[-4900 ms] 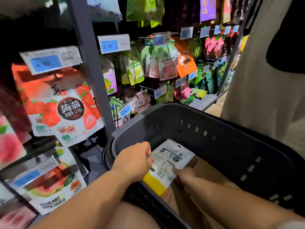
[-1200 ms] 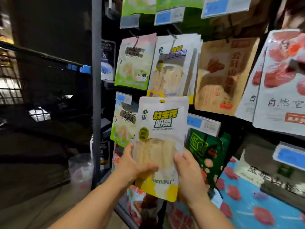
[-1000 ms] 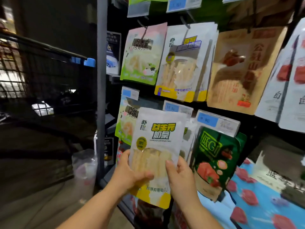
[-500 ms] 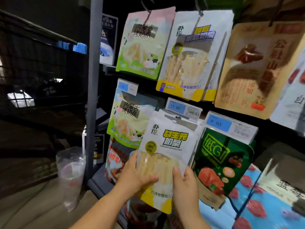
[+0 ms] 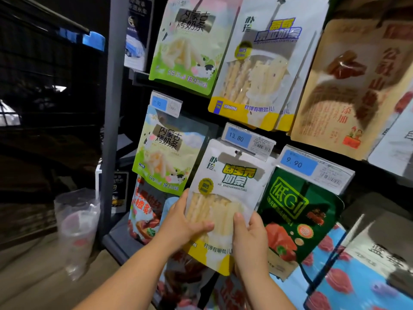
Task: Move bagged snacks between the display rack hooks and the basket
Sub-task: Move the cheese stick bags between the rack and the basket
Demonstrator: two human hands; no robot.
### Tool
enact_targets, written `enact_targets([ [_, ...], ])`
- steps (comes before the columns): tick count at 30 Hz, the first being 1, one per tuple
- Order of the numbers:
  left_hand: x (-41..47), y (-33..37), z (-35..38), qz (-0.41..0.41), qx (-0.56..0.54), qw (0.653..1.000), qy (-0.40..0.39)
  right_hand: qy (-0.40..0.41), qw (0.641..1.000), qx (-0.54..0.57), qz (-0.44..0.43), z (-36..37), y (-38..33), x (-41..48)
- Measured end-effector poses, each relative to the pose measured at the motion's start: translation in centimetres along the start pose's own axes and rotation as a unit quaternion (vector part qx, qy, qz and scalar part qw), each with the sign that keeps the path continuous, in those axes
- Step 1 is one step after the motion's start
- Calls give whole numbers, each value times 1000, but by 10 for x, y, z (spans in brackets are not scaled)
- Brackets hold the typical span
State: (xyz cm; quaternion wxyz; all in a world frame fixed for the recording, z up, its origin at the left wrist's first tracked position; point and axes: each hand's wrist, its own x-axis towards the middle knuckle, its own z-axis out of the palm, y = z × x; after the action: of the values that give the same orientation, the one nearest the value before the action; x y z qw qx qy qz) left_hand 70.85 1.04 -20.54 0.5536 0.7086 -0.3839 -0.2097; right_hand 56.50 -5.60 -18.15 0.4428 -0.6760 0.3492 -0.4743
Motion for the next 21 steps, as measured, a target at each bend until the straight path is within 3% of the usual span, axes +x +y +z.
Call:
enact_targets([
  [9, 3, 1, 10, -37, 34, 999, 9, 13, 997, -71, -14, -5, 14, 8],
  [14, 8, -5, 13, -30, 52, 998, 21, 73, 985, -152, -22, -3, 23, 8],
  [21, 34, 4, 8, 29, 6, 1000, -10, -11, 990, -140, 2, 3, 34, 25],
])
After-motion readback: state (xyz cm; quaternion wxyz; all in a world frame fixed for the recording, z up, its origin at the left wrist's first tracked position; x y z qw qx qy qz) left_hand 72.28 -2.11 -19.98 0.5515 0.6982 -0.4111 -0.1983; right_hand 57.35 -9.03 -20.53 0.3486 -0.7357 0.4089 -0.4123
